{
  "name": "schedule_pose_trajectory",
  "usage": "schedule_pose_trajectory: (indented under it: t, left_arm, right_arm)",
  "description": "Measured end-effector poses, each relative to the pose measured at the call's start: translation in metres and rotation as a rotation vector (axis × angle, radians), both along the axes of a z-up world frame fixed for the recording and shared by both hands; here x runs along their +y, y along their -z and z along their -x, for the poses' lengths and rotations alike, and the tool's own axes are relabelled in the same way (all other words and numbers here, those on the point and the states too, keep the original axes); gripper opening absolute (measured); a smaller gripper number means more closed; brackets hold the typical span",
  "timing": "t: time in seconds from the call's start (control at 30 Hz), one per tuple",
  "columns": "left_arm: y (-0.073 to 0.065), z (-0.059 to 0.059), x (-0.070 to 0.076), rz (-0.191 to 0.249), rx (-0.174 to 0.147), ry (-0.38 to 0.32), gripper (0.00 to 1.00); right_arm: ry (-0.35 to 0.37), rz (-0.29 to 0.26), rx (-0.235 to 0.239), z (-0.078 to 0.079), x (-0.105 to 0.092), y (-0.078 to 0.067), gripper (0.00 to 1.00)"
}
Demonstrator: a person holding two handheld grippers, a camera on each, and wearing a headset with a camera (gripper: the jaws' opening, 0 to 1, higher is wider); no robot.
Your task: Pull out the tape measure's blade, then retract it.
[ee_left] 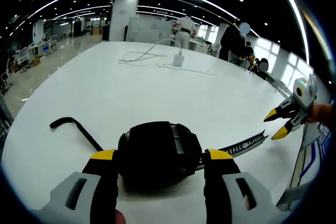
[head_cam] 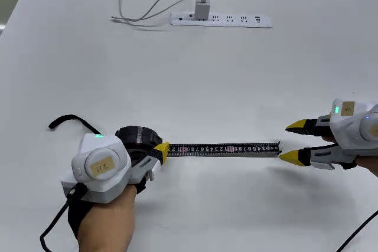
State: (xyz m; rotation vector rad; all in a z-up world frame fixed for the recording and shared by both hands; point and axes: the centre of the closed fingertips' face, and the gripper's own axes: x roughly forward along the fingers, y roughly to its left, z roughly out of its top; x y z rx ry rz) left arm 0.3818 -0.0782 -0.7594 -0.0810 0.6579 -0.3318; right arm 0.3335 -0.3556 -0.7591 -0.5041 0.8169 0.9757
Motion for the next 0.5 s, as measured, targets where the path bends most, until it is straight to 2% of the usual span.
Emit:
schedule_pose_trajectory:
  t: [0.5]
  left_arm:
    - [0.002, -0.0011, 0.0013, 0.013, 0.019, -0.002, 0.6]
  right_arm:
    - [-0.09, 0.05, 0.037, 0.0009, -0.0012, 0.0111, 0.23]
